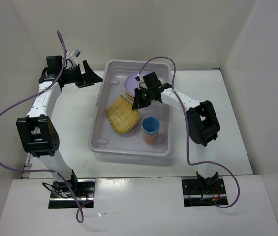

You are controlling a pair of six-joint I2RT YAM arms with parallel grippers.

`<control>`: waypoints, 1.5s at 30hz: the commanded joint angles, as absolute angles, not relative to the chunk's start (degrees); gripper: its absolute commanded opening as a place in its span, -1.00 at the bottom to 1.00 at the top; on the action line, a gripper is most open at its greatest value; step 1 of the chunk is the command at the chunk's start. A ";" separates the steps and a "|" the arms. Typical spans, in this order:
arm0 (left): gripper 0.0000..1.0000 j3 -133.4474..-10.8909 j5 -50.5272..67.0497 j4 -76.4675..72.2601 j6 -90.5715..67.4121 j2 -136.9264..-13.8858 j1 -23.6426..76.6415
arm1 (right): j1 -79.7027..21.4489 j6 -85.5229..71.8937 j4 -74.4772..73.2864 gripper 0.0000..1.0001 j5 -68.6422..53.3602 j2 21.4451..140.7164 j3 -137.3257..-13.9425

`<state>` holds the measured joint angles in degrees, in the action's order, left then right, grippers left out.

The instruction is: Place the mixed dishes into the plastic bin

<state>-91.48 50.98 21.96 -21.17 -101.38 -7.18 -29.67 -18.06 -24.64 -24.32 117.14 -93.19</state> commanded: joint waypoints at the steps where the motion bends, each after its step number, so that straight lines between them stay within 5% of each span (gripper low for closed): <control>1: 0.98 -90.97 51.50 20.21 -20.04 -98.79 -6.86 | -30.67 -16.27 -25.13 -1.00 -25.67 118.82 -93.52; 5: 0.98 -90.97 51.50 20.21 -20.04 -98.79 -6.86 | -31.20 -14.95 -25.93 -0.67 -24.44 119.44 -93.52; 6: 0.98 -90.97 51.50 20.21 -20.04 -98.79 -6.86 | -31.20 -14.94 -25.93 -0.41 -23.13 119.44 -93.52; 9: 0.98 -90.97 51.50 20.21 -20.04 -98.79 -6.86 | -31.20 -14.41 -27.50 -0.08 -19.53 119.97 -94.21; 18: 0.98 -89.38 47.91 21.35 -20.04 -96.42 -6.86 | -31.20 -13.80 -26.81 0.48 -7.58 112.33 -99.66; 25: 0.98 -88.16 29.73 25.93 -19.50 -90.63 -6.86 | -31.20 -13.80 -19.78 0.99 6.75 107.05 -108.42; 36: 0.98 -69.71 15.92 23.82 -26.36 -71.20 -6.86 | -26.91 -11.51 -34.88 0.99 12.30 121.97 -143.22; 45: 0.98 -64.17 14.85 25.05 -27.51 -66.01 -6.86 | -18.20 -12.39 -36.74 0.99 9.41 122.00 -146.18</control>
<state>-65.41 16.08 25.65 -26.22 -68.58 -7.03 -19.81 -13.17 -35.16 9.26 123.90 -146.17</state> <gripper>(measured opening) 0.990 0.994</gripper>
